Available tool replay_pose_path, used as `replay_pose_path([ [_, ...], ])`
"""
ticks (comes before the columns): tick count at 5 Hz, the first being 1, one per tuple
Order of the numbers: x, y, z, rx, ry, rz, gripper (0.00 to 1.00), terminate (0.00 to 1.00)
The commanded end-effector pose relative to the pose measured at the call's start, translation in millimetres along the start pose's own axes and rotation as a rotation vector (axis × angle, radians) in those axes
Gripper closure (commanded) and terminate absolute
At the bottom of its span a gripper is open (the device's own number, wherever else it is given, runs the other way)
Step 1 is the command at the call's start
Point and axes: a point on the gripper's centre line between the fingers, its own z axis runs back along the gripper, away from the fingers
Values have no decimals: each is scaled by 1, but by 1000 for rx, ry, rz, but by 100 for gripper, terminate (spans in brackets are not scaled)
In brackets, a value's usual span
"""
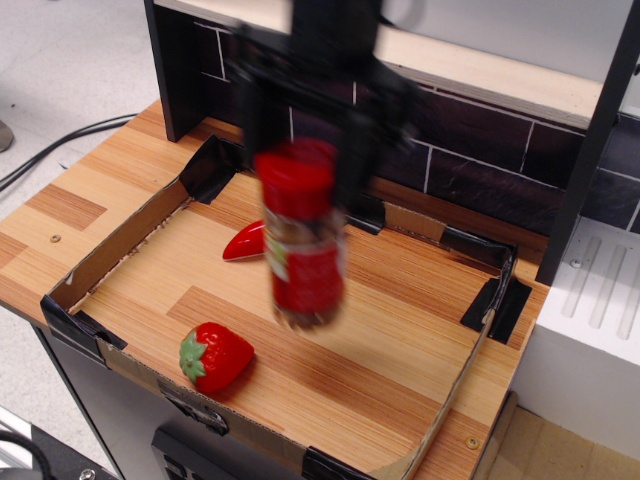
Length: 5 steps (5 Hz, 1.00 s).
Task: Topple basil bottle
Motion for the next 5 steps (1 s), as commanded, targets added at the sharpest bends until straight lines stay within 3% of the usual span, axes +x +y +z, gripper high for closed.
replay_pose_path([
  [1,4,-35,-18,-49,219,6,100,0],
  [3,14,-39,-61,27,248,24,100,0],
  [4,20,-37,-72,24,99,25,100,0],
  [5,36,-39,-78,44,-152,-7,100,0],
])
